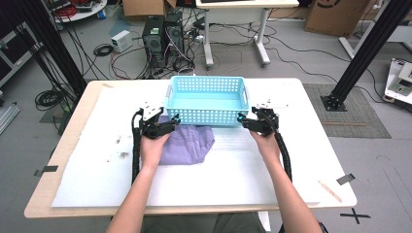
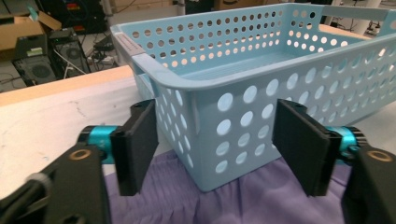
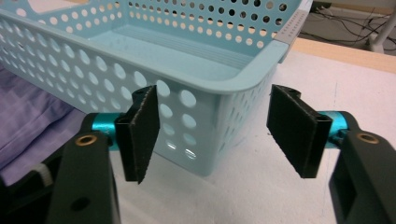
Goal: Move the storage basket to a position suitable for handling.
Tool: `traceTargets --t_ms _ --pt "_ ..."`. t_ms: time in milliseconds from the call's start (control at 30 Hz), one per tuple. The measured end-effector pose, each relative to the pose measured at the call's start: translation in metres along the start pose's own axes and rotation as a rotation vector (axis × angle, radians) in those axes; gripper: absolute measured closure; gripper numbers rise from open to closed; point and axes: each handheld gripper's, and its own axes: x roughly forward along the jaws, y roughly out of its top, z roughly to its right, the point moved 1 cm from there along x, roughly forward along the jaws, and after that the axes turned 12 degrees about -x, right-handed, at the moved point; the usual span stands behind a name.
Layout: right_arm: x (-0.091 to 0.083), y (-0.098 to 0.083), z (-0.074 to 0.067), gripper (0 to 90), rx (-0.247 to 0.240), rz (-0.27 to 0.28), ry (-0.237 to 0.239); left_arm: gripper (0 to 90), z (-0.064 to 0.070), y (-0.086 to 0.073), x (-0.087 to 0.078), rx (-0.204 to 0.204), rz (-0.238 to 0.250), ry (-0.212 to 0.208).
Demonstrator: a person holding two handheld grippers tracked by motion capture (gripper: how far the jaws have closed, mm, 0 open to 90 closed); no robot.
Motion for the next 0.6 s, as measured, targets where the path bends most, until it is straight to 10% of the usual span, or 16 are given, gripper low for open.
traceTargets --t_ms 600 --pt "-0.053 -0.027 -0.044 28.9 -0.025 0.127 0.056 28.2 -0.004 -0.03 -0.096 0.038 0.031 -0.023"
